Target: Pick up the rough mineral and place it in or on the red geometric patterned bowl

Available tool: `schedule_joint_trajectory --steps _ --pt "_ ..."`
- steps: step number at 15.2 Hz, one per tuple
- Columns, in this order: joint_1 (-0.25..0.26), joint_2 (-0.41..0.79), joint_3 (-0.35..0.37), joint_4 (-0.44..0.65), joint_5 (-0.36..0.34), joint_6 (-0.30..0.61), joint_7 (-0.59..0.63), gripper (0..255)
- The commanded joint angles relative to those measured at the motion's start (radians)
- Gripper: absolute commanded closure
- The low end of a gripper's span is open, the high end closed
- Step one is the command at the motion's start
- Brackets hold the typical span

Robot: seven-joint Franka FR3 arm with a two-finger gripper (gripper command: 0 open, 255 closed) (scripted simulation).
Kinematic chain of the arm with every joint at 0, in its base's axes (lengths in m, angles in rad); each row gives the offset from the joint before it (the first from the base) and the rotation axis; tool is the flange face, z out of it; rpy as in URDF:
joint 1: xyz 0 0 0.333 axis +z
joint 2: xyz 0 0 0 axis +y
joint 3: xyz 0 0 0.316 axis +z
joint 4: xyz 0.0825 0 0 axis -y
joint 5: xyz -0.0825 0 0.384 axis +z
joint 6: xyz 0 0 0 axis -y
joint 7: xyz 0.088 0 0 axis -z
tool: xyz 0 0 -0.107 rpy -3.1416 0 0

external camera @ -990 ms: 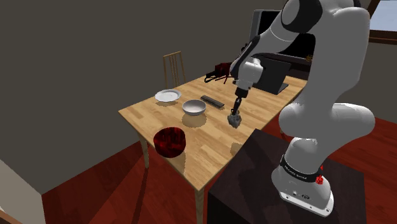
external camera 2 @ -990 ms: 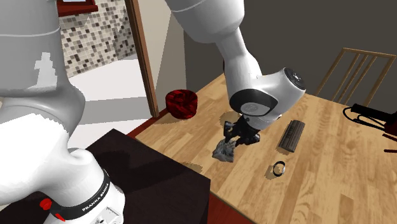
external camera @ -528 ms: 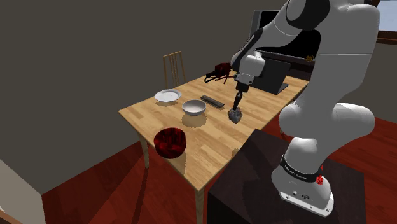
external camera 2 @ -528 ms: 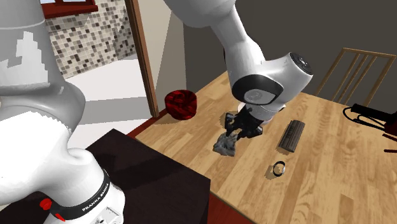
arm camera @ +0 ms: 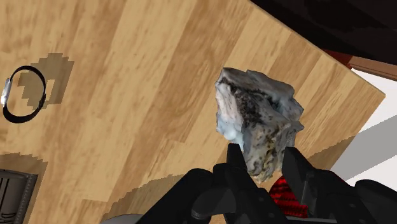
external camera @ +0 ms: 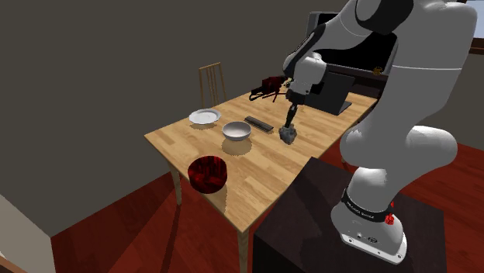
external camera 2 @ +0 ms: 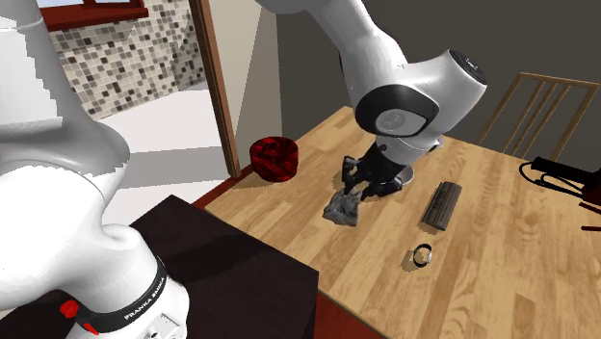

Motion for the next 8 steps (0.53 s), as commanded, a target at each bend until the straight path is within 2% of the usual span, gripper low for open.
schedule_joint_trajectory --steps 1,3,8 --pt "0.000 -0.020 0.001 0.007 -0.001 -0.025 0.008 255" --pt "-0.001 -0.031 0.000 0.010 -0.002 -0.039 0.012 255" --pt "0.067 -0.061 0.062 -0.022 0.038 -0.003 0.110 255"
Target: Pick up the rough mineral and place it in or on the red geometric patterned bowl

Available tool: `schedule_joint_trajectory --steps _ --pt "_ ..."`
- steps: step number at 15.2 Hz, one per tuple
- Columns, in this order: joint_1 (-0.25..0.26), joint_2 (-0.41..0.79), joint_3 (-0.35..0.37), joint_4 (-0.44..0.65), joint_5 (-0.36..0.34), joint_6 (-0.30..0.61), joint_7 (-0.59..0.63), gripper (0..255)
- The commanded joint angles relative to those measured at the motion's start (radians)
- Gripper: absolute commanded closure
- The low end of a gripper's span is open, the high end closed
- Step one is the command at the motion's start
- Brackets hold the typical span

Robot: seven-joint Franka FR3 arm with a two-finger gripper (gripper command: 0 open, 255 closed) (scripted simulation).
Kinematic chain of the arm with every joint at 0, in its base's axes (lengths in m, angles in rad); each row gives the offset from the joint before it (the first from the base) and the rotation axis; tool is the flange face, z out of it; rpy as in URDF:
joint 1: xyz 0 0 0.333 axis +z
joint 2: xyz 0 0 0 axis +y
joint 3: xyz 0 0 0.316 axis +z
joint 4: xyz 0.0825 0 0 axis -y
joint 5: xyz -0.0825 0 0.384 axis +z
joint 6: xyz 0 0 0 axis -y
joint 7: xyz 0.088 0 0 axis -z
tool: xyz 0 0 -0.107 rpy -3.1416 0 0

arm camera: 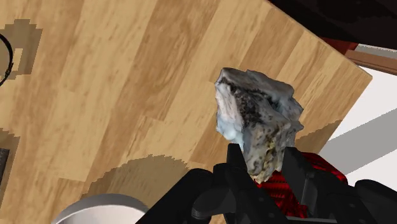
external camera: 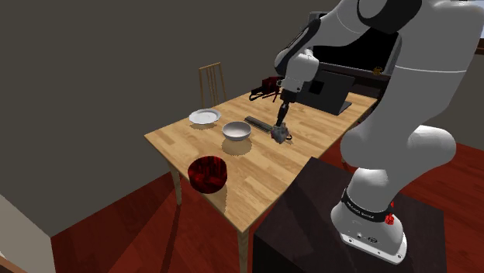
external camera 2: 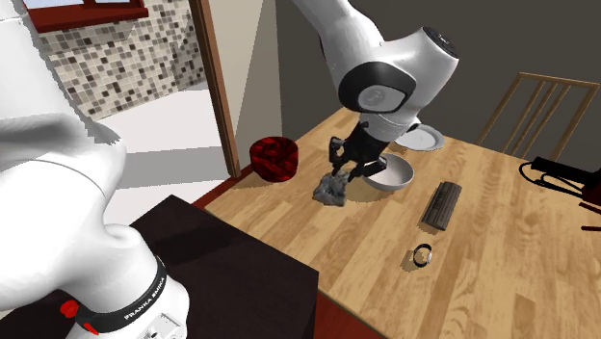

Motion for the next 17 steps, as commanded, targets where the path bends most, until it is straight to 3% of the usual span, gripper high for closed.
schedule_joint_trajectory --steps 1,10,17 --pt "0.029 -0.009 0.026 -0.004 0.015 0.012 0.046 255" --pt "0.156 0.002 0.136 0.022 0.049 0.073 0.250 255" --pt "0.260 0.065 0.205 0.103 0.023 0.117 0.434 255"
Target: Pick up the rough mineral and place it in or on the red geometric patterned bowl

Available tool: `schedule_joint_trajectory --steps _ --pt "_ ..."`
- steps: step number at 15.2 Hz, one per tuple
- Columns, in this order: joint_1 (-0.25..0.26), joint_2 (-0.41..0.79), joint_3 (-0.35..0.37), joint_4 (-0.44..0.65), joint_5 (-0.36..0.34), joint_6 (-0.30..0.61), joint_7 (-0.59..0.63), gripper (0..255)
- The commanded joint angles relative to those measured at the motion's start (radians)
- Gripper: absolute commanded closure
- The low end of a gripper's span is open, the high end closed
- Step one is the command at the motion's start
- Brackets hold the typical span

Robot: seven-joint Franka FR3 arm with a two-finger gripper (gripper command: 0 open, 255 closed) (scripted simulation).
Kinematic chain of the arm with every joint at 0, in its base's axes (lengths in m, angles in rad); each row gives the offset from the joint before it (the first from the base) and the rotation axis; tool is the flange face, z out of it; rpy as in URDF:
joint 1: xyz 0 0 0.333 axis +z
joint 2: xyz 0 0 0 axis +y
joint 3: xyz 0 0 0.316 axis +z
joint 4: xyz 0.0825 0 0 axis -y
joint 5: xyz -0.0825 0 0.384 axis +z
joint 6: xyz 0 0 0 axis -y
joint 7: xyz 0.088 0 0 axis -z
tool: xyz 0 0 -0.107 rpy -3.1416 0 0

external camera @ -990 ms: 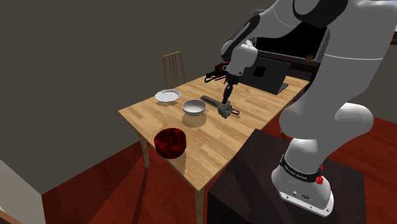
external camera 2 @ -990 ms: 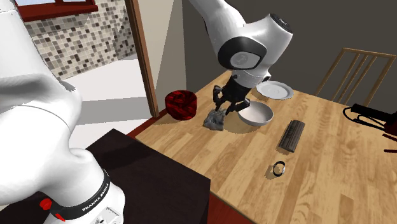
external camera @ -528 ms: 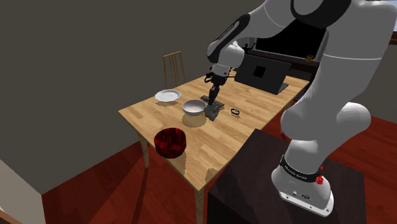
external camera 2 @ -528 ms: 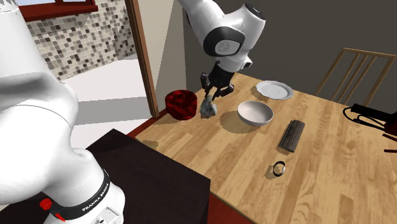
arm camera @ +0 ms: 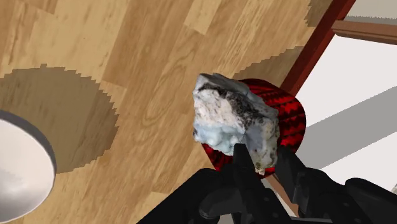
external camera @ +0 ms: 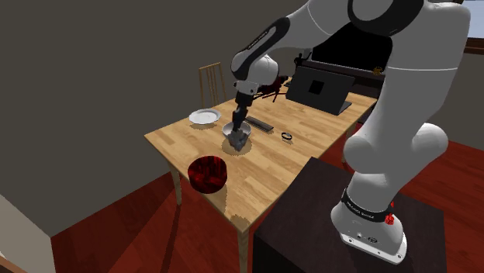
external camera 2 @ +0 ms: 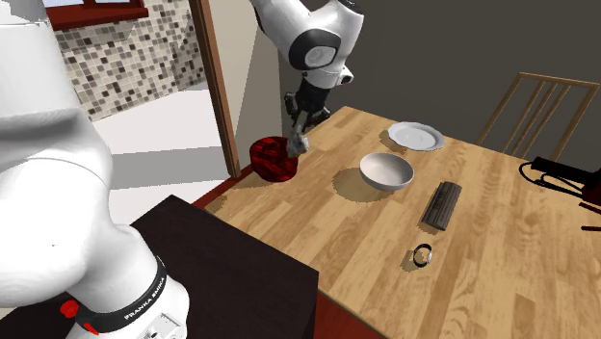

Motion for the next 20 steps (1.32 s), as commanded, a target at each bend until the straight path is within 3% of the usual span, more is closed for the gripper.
schedule_joint_trajectory --steps 1,11,20 --pt "0.032 0.021 0.018 0.026 -0.012 0.013 0.057 255" --pt "0.216 0.187 0.054 0.246 -0.139 0.035 0.343 255" --pt "0.233 0.266 0.039 0.220 -0.156 0.132 0.325 255"
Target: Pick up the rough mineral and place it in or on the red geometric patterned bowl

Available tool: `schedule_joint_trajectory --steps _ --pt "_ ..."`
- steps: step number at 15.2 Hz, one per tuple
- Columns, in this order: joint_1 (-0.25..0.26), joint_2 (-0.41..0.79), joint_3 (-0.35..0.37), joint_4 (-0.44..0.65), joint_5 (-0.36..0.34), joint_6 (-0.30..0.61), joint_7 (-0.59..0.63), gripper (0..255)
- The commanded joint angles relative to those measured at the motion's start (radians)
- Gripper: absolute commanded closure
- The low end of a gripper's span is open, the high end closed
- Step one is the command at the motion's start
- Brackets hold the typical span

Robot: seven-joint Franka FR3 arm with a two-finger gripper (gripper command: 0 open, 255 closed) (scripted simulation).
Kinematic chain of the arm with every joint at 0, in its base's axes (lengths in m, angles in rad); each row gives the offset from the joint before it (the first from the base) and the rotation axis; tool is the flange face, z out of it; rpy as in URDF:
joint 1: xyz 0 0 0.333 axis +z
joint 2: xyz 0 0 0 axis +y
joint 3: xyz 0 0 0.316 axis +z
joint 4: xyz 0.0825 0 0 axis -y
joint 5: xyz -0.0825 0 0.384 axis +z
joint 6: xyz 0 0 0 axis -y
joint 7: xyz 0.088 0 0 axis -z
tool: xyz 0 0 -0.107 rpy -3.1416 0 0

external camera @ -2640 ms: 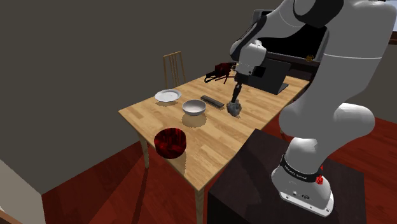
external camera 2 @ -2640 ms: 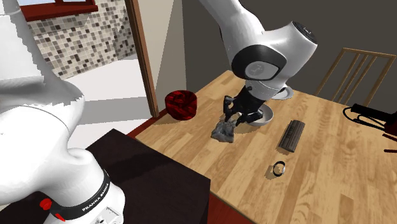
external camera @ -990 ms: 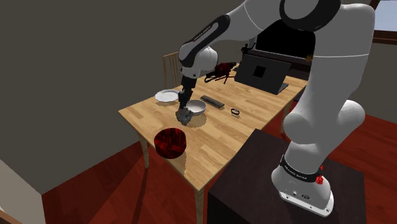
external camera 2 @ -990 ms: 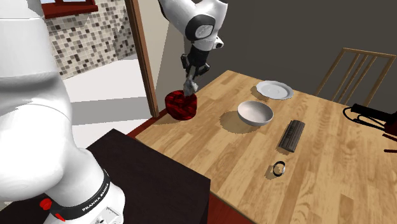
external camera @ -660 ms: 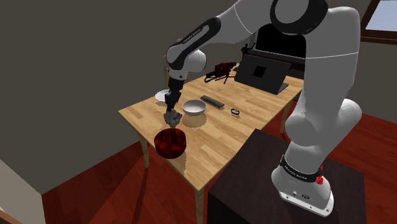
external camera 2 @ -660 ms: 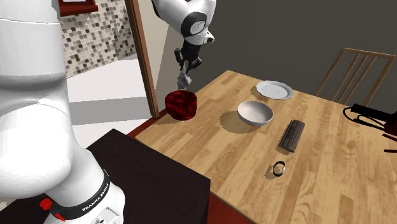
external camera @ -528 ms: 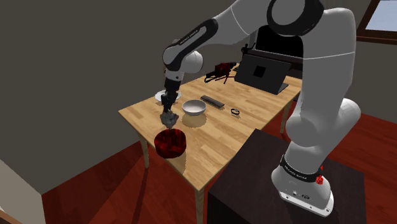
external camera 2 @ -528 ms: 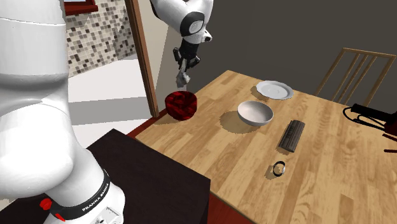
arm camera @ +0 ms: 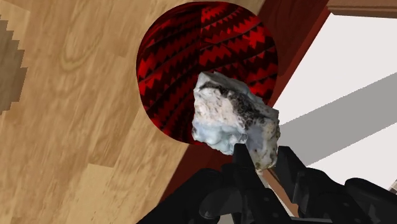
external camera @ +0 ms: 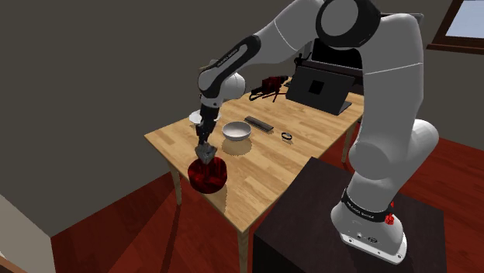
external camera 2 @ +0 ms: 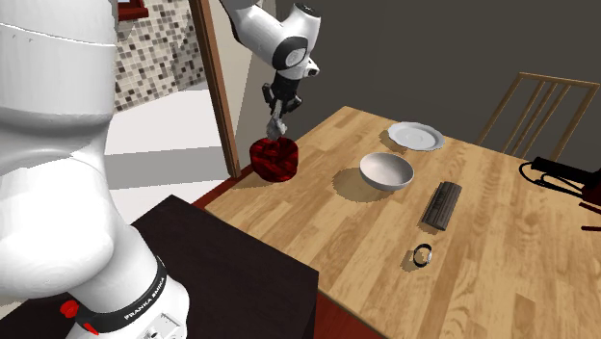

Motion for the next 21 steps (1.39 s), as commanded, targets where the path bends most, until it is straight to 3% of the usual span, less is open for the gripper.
schedule_joint_trajectory --steps 1,11,19,20,21 --pt "0.001 0.015 -0.003 -0.006 -0.002 0.020 -0.007 255" --pt "0.025 0.125 -0.026 -0.011 -0.026 0.128 -0.027 255" --pt "0.025 0.125 -0.026 -0.011 -0.026 0.128 -0.027 255" --pt "0.026 0.131 -0.028 -0.008 -0.027 0.129 -0.028 0" --pt "0.024 0.132 -0.029 -0.006 -0.028 0.128 -0.030 0"
